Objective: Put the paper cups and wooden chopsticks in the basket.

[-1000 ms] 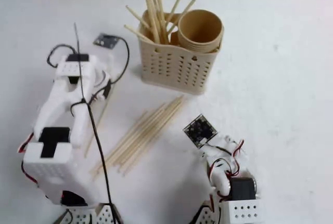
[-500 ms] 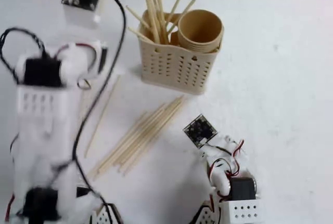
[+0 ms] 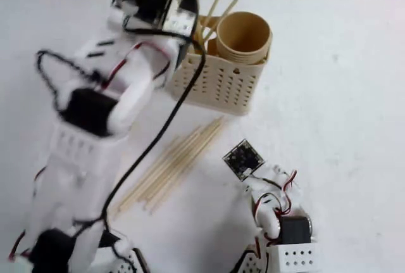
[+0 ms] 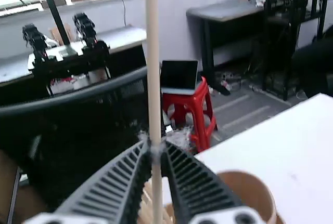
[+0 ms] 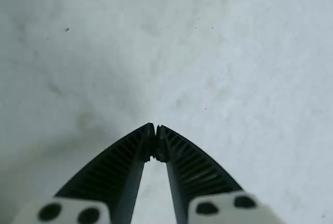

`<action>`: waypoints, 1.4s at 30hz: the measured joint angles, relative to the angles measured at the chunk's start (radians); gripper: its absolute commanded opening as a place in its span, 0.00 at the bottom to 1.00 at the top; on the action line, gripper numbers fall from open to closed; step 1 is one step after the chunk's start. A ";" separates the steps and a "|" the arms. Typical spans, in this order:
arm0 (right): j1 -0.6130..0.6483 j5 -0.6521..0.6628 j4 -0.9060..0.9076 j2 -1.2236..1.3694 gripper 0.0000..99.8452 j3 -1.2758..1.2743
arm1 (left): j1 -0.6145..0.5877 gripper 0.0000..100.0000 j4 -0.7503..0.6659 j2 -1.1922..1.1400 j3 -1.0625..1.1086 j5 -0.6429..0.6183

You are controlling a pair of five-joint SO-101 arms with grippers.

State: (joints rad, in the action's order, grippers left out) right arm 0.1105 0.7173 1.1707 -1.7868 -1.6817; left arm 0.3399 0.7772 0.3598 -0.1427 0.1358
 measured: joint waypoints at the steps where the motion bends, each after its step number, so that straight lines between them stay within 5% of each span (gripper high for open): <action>1: 0.000 0.000 0.000 0.000 0.02 0.000 | -0.003 0.02 -0.064 -0.034 0.000 0.000; 7: 0.000 0.000 0.000 0.000 0.02 0.000 | -0.002 0.02 -0.258 -0.193 0.000 0.000; 26: -0.002 0.000 0.000 0.000 0.02 0.000 | -0.098 0.11 -0.275 -0.308 0.000 -0.196; 37: -0.002 0.000 0.000 0.000 0.02 0.000 | -0.258 0.11 -0.117 -0.190 0.000 -0.203; 42: -0.002 0.000 0.000 0.000 0.02 0.000 | -0.407 0.11 0.110 -0.115 -0.009 -0.203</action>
State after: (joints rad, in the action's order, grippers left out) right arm 0.1089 0.7173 1.1707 -1.7868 -1.6817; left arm -0.0667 0.8876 0.2447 -0.1519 -0.0667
